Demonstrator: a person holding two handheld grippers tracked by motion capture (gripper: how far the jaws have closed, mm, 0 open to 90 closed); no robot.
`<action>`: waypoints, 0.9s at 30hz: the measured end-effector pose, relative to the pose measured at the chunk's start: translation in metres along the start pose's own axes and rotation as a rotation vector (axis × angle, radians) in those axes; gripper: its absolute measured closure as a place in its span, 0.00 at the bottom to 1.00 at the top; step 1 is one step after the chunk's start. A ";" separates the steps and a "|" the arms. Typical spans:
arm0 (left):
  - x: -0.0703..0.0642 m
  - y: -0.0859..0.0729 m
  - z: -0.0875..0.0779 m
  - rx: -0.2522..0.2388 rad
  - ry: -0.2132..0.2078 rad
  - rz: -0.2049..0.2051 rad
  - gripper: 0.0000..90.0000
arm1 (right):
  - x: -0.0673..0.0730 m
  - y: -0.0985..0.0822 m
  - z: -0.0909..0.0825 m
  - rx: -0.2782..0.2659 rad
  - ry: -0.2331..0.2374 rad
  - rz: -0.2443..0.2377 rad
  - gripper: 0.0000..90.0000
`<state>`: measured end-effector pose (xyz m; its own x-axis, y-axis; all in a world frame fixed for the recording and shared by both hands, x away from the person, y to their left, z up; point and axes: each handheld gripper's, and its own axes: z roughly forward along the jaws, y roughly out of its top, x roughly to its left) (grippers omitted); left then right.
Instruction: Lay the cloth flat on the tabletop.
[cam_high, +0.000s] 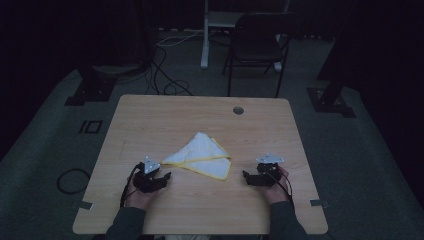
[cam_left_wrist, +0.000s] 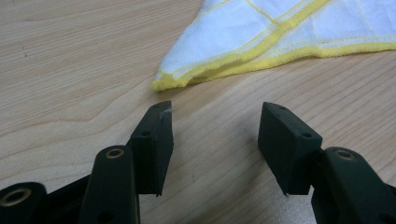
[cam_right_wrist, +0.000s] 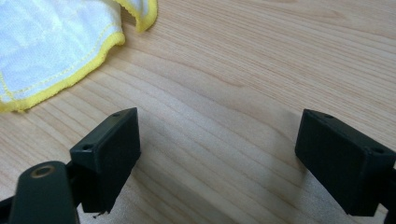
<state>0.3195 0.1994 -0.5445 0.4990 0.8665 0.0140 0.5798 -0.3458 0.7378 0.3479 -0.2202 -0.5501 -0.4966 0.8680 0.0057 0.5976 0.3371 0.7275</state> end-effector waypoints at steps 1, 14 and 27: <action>0.000 0.000 0.000 0.000 0.002 -0.003 0.50 | 0.000 0.000 0.000 0.000 0.001 -0.001 0.15; 0.004 0.002 0.002 0.001 0.002 -0.003 0.49 | 0.001 0.001 0.001 -0.003 0.013 -0.013 0.16; 0.009 0.005 0.001 0.023 -0.003 0.000 0.55 | 0.002 0.001 0.001 -0.002 0.023 -0.022 0.16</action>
<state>0.3279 0.2049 -0.5416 0.5009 0.8655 0.0120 0.5946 -0.3541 0.7219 0.3483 -0.2177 -0.5500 -0.5240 0.8517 0.0059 0.5852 0.3550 0.7291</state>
